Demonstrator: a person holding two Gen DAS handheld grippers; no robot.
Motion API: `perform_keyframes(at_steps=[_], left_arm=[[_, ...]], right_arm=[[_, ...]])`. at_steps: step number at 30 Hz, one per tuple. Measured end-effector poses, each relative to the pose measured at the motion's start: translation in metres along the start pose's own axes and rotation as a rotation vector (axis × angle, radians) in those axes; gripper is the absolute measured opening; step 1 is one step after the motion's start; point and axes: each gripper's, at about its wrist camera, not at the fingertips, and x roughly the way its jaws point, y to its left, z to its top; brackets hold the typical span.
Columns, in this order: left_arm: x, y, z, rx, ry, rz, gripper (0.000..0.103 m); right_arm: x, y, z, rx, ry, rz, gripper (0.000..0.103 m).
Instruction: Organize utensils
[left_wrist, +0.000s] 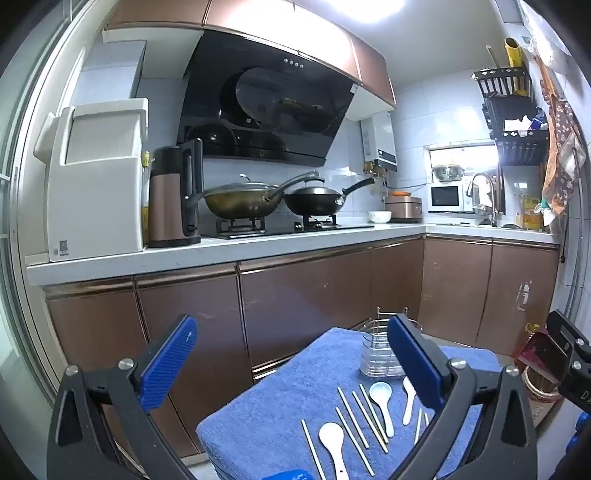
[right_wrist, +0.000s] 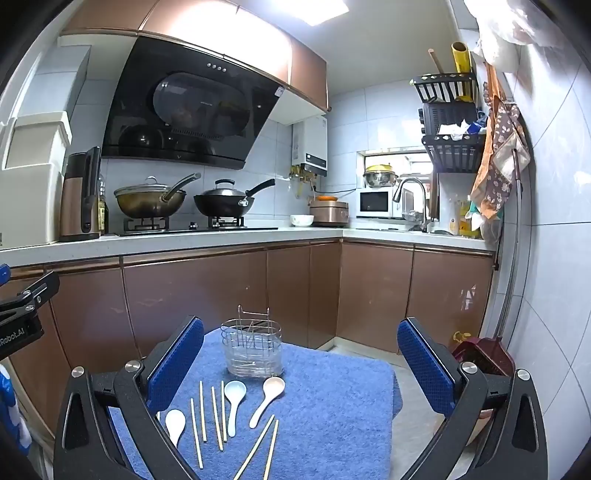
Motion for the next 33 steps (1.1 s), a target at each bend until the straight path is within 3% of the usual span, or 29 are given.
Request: perform_keyframes(at_steps=[25,33], left_arm=[[0.0,0.0,-0.002,-0.05,-0.011,-0.038,0.103],[0.002,-0.005,-0.003,0.01,-0.012,-0.041,0.103]], right_arm=[[-0.002,0.001,-0.001,-0.014,0.003,-0.039,0.103],[-0.003,0.0,-0.001,-0.014,-0.003,-0.048,0.103]])
